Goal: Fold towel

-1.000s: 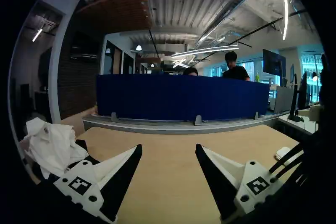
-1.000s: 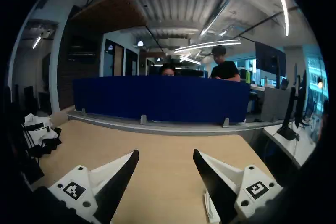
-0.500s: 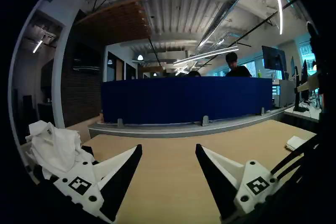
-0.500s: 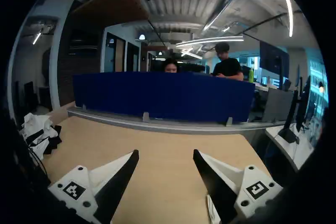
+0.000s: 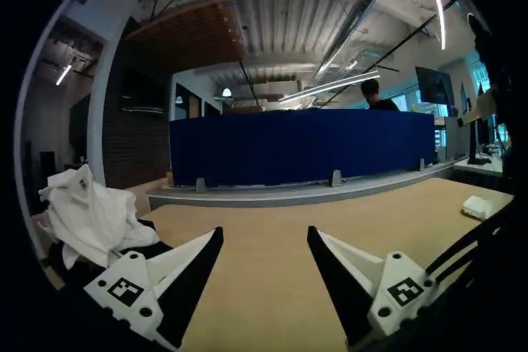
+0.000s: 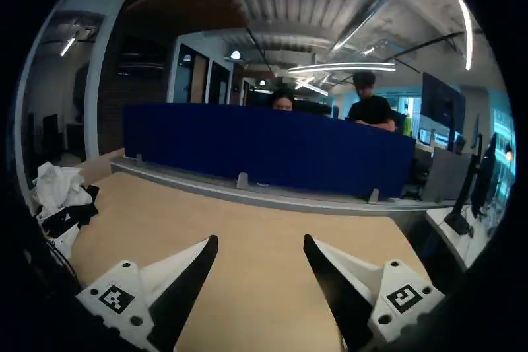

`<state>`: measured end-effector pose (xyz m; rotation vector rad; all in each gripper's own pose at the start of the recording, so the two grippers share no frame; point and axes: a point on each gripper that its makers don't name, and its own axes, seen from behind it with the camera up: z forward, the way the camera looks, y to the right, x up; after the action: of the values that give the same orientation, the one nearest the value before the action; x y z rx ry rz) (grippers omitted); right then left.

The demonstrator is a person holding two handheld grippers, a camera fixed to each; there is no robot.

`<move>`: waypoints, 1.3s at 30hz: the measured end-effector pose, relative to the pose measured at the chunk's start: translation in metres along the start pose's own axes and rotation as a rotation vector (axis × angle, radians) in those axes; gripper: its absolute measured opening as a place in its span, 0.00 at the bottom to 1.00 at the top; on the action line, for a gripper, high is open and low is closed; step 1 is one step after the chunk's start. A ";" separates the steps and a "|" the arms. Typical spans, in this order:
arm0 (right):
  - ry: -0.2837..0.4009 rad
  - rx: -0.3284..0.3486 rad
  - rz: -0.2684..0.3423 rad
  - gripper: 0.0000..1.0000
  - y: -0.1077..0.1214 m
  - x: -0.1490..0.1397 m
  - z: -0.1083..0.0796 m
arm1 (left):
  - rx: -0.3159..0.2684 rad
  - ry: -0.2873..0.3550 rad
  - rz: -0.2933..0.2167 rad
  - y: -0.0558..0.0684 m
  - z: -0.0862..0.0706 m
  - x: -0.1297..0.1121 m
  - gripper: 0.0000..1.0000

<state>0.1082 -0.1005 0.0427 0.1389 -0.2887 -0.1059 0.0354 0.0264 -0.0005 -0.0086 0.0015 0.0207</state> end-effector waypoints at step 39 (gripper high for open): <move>0.022 -0.014 -0.029 1.00 -0.002 -0.003 0.009 | 0.034 0.006 -0.044 -0.027 0.001 -0.035 0.94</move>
<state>0.1023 -0.1034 0.0500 0.1303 -0.2637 -0.1349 0.0007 -0.0014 0.0003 0.0255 0.0080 -0.0235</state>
